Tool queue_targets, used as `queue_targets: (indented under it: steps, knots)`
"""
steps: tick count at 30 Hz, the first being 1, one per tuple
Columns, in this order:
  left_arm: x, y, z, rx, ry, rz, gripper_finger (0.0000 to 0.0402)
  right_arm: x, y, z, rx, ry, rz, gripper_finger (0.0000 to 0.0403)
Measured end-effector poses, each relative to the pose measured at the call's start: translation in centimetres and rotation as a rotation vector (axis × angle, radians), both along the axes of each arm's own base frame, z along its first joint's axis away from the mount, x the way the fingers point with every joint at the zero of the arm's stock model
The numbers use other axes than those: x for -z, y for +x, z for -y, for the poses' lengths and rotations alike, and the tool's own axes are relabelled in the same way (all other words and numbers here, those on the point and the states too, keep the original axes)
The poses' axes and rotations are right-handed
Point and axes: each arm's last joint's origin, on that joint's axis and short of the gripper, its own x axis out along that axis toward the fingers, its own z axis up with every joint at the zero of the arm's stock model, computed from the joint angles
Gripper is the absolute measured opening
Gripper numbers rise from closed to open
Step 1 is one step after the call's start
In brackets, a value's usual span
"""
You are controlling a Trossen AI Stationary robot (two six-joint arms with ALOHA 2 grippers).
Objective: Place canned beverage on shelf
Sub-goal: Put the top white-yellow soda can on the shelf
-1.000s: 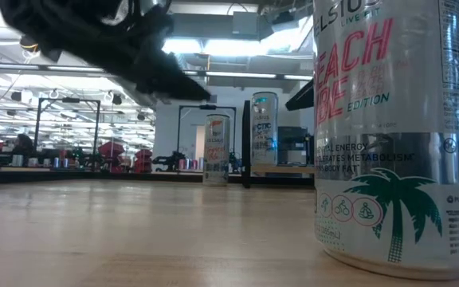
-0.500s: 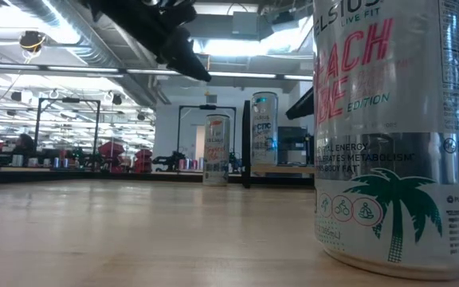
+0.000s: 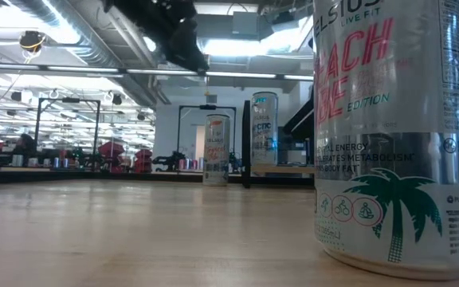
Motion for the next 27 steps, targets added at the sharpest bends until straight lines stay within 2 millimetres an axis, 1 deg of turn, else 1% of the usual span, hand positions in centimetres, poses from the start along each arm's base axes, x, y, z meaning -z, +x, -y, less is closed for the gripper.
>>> queue_targets:
  steps: [3, 6, 9, 12, 18, 22, 27]
  knots:
    - [0.7, -0.2, -1.6, -0.049, -0.041, -0.004, 0.0314, 0.0, 0.0, 0.0, 0.001, -0.002, -0.001, 0.0366]
    - [1.7, -0.1, -3.1, -0.031, -0.108, -0.004, 0.034, 0.0, 0.0, 0.0, 0.002, -0.002, -0.001, 0.0366]
    - [2.6, 0.0, -4.1, 0.016, -0.155, -0.015, 0.0358, 0.0, 0.0, 0.0, 0.001, -0.002, -0.001, 0.0366]
    - [3.1, 0.3, -4.5, 0.073, -0.168, -0.031, 0.0365, 0.0, 0.0, 0.0, 0.002, -0.007, -0.001, 0.0366]
    - [4.2, 1.4, -4.7, 0.19, -0.149, -0.049, 0.0366, 0.0, 0.0, 0.0, 0.002, -0.008, -0.003, 0.0366]
    - [4.7, 1.7, -4.9, 0.21, -0.144, -0.07, 0.0366, 0.0, 0.0, 0.0, -0.001, -0.006, -0.004, 0.0366]
    - [4.7, 1.7, -4.9, 0.213, -0.127, -0.071, 0.0366, 0.0, 0.0, 0.0, -0.001, -0.006, -0.004, 0.0366]
